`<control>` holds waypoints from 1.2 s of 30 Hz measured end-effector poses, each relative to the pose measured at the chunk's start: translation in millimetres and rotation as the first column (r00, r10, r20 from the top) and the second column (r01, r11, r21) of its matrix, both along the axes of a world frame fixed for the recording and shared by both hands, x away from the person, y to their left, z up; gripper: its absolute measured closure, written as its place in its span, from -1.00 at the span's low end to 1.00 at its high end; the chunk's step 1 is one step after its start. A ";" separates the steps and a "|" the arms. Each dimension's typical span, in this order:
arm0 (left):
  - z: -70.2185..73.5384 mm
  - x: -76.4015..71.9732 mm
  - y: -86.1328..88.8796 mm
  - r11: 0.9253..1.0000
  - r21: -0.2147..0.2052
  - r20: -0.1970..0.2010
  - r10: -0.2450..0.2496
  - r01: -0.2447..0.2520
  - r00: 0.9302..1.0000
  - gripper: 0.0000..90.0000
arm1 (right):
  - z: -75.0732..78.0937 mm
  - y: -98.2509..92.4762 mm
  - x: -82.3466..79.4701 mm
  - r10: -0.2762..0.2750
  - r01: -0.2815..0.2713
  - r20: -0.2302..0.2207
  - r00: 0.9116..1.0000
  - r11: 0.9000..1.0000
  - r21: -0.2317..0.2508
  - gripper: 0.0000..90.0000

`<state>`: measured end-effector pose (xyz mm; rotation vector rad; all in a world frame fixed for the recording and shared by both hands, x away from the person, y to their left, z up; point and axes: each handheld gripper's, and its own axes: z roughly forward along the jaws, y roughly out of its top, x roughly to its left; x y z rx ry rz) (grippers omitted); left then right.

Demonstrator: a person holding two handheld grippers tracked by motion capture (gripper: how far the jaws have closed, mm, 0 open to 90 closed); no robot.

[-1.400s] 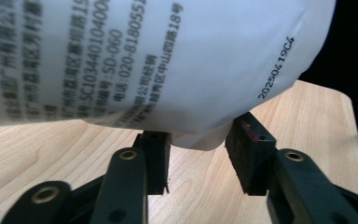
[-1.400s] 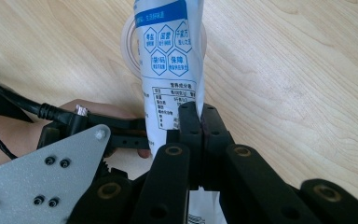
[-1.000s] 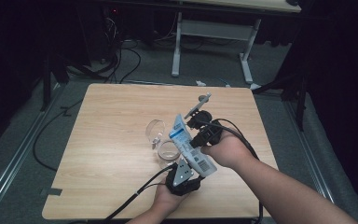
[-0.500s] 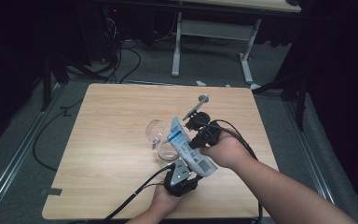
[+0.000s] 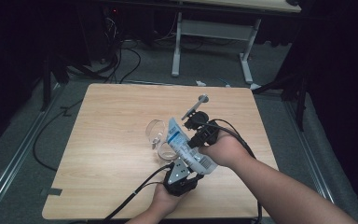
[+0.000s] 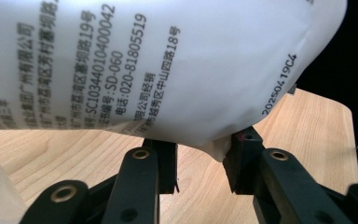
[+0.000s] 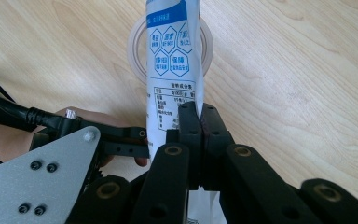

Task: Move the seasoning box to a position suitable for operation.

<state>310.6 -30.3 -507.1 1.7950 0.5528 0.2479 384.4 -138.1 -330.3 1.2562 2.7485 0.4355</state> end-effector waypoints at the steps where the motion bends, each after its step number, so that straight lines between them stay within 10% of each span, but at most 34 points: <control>1: 0.1 0.5 0.5 1.000 -0.004 -0.004 -0.004 0.003 1.000 0.55 | -0.2 -0.1 1.6 0.016 -0.016 0.004 1.000 1.000 -0.001 0.99; 36: 9.2 5.2 3.2 0.998 -0.045 0.006 -0.038 0.038 0.999 0.56 | 0.4 8.9 11.8 0.045 -0.045 0.020 0.999 0.999 -0.017 0.99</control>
